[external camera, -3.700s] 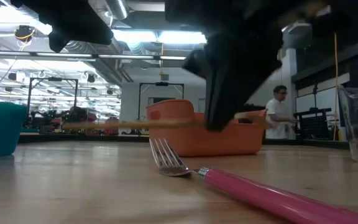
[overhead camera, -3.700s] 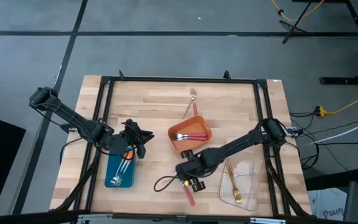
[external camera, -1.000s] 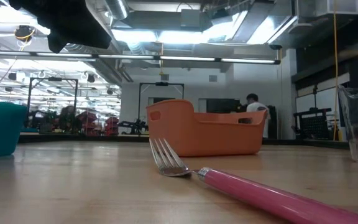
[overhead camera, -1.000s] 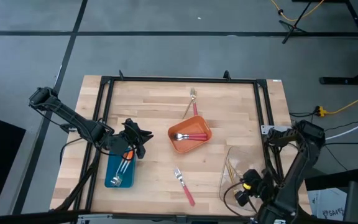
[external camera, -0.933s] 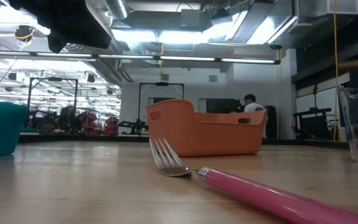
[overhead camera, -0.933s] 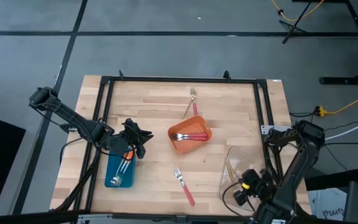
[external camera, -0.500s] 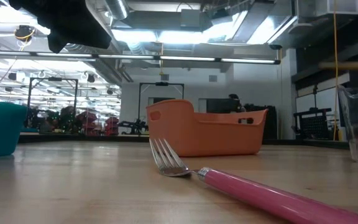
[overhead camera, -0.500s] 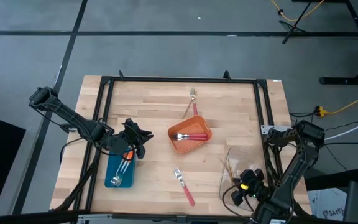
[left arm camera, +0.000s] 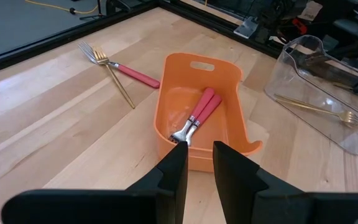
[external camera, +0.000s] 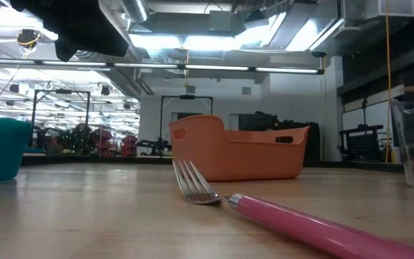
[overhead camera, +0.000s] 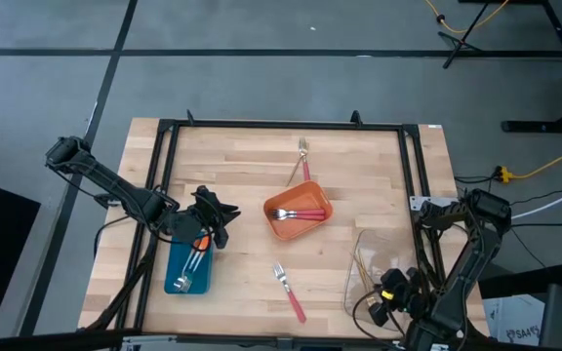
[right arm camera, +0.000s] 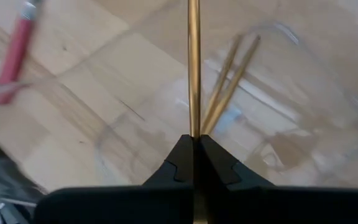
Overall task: Sort silverware by color (type)
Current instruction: Put the gold fork into the transparent bin
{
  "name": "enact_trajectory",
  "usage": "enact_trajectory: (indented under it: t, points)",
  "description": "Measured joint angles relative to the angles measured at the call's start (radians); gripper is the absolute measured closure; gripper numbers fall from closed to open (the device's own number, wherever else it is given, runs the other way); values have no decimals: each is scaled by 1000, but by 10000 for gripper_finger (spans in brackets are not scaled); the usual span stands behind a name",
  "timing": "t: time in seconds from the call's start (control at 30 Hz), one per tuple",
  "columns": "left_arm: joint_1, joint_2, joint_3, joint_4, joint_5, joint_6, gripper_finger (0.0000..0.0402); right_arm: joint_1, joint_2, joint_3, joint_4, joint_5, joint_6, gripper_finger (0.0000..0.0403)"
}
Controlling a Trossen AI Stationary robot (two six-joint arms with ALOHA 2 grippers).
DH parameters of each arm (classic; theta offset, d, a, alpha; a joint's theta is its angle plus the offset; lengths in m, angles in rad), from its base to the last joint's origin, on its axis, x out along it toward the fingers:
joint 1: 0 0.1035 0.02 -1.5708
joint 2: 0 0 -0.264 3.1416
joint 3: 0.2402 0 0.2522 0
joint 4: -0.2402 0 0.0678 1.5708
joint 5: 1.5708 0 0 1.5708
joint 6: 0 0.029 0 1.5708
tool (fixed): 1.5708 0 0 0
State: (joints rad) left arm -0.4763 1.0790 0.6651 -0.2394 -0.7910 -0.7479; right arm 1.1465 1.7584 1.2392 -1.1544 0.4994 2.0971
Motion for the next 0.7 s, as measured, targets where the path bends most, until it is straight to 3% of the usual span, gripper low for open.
enact_trajectory:
  t: [0.7]
  points:
    - [0,0,0,-12,0,0,332,-2,54,-5,-36,-21,20,403]
